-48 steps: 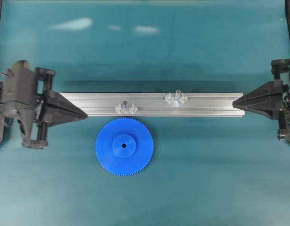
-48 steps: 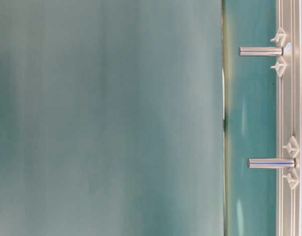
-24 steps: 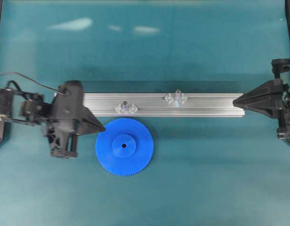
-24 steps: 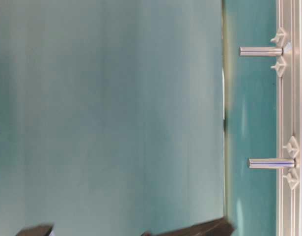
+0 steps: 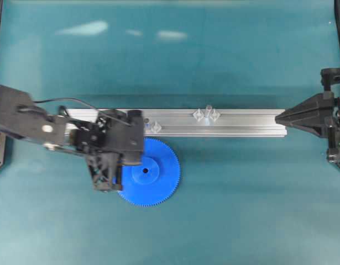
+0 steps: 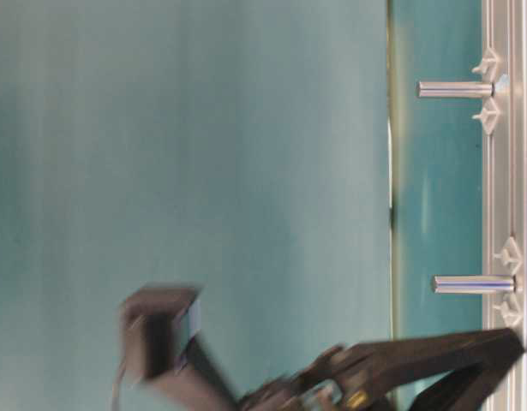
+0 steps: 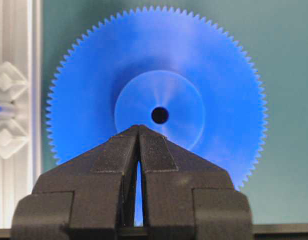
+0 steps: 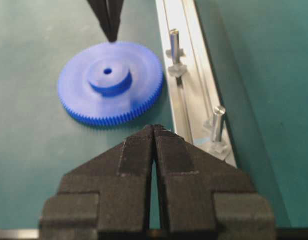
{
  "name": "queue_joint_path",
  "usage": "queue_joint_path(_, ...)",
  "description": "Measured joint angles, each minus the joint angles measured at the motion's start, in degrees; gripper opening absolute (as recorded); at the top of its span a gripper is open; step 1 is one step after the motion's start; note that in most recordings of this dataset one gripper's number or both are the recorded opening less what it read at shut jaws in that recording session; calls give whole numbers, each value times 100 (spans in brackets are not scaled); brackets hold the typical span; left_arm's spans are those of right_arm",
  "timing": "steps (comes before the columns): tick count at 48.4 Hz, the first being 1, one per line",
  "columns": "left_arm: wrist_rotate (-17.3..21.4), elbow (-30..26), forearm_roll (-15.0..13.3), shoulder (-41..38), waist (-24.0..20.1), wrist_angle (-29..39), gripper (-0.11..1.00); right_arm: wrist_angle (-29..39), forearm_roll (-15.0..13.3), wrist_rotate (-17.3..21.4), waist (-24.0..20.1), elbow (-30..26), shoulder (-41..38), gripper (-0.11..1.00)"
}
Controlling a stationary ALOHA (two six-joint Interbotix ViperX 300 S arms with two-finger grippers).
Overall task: Insert the large gear onto the shaft.
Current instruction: 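Lower the open left gripper around the blue gear's hub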
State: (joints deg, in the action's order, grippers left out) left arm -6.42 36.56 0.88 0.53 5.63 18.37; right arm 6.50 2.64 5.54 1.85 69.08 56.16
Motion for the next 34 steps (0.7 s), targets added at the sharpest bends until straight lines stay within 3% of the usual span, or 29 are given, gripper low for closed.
queue_joint_path(22,-26,-879,0,-773,141,1099,1,123,9,-9,44,26,105,5)
queue_joint_path(34,-9,-1063,0,-879,185,1239,1,123,9,0,53,62,141,5)
